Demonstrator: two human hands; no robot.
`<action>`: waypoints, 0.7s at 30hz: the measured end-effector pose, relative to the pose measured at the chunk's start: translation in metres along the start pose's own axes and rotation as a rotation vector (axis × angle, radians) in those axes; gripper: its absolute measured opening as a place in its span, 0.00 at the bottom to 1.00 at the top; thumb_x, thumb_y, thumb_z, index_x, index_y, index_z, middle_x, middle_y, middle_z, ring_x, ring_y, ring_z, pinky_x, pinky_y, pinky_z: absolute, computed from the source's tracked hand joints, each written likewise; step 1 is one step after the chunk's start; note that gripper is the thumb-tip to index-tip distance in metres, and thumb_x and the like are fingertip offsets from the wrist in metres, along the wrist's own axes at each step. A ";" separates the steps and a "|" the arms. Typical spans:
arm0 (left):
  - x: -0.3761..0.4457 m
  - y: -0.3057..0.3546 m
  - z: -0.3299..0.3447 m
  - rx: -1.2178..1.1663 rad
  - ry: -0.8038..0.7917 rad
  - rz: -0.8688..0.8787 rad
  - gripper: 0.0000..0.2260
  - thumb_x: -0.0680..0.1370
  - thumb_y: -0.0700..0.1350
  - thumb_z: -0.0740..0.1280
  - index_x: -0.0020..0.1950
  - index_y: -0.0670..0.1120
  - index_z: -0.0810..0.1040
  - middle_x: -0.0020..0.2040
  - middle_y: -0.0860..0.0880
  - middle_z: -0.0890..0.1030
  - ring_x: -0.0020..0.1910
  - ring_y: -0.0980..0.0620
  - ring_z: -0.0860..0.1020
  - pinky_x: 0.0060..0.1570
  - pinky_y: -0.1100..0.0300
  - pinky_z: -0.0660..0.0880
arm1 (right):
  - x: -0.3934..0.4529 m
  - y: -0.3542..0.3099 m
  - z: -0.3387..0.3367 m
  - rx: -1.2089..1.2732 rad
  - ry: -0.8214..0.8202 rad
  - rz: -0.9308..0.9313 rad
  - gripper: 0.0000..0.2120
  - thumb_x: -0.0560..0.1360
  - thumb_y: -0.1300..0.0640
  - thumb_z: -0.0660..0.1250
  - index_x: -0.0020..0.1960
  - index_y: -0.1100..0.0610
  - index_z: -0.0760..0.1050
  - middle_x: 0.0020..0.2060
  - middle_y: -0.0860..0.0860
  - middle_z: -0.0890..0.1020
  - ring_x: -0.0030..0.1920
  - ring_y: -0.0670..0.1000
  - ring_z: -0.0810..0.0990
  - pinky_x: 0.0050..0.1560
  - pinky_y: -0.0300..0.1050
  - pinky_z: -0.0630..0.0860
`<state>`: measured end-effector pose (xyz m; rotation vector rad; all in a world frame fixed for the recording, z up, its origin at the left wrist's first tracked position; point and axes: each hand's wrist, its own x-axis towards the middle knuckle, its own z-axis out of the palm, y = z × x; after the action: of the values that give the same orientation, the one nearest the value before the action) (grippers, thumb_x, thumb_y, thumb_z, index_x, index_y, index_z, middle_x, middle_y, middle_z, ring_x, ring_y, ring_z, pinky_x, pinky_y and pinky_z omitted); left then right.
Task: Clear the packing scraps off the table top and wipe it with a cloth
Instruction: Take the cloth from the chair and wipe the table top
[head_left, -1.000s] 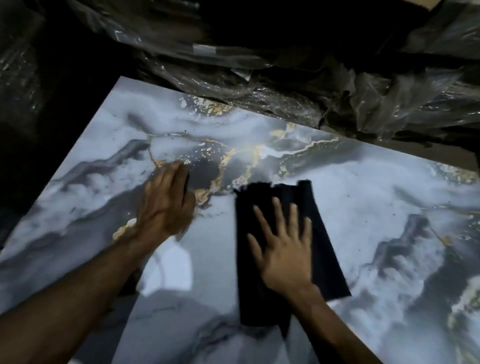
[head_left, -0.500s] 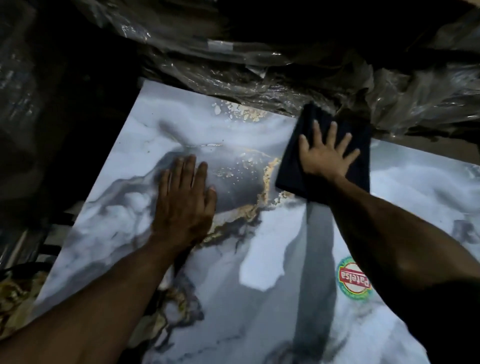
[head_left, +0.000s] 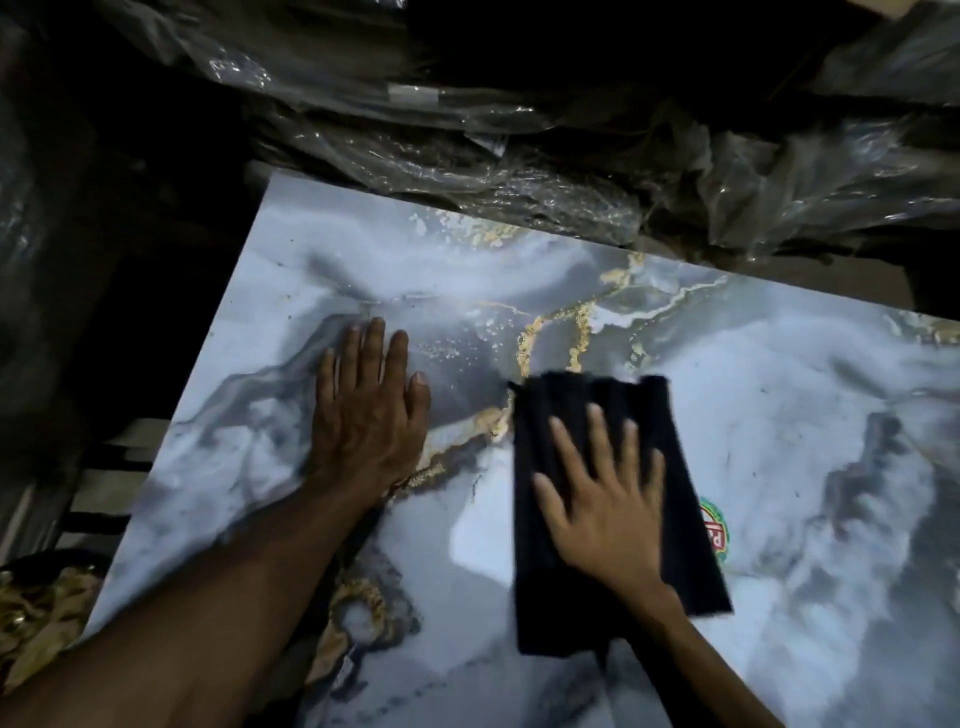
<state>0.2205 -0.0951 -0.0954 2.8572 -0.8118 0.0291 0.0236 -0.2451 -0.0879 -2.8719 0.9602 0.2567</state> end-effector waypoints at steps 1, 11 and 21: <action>0.000 0.001 0.001 0.008 0.002 0.004 0.26 0.81 0.53 0.48 0.75 0.44 0.66 0.77 0.42 0.64 0.76 0.42 0.60 0.74 0.45 0.53 | -0.007 0.022 -0.001 -0.003 -0.004 0.082 0.31 0.75 0.34 0.51 0.77 0.40 0.58 0.78 0.52 0.60 0.76 0.65 0.60 0.71 0.70 0.56; 0.002 0.001 0.005 -0.003 -0.012 -0.020 0.28 0.79 0.54 0.50 0.77 0.45 0.61 0.77 0.42 0.63 0.77 0.42 0.59 0.74 0.45 0.52 | 0.116 0.015 -0.026 0.064 -0.046 0.267 0.29 0.79 0.34 0.43 0.78 0.37 0.44 0.80 0.48 0.44 0.79 0.62 0.41 0.72 0.72 0.41; 0.001 -0.002 0.012 -0.021 -0.022 0.000 0.28 0.79 0.54 0.49 0.78 0.45 0.58 0.79 0.43 0.58 0.78 0.44 0.55 0.75 0.46 0.48 | -0.107 -0.019 0.021 -0.010 -0.048 0.029 0.29 0.76 0.33 0.51 0.75 0.41 0.62 0.76 0.53 0.64 0.75 0.65 0.62 0.69 0.72 0.58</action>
<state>0.2219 -0.0963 -0.1070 2.8425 -0.8112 -0.0104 -0.0514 -0.1640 -0.0874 -2.8489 0.9947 0.3316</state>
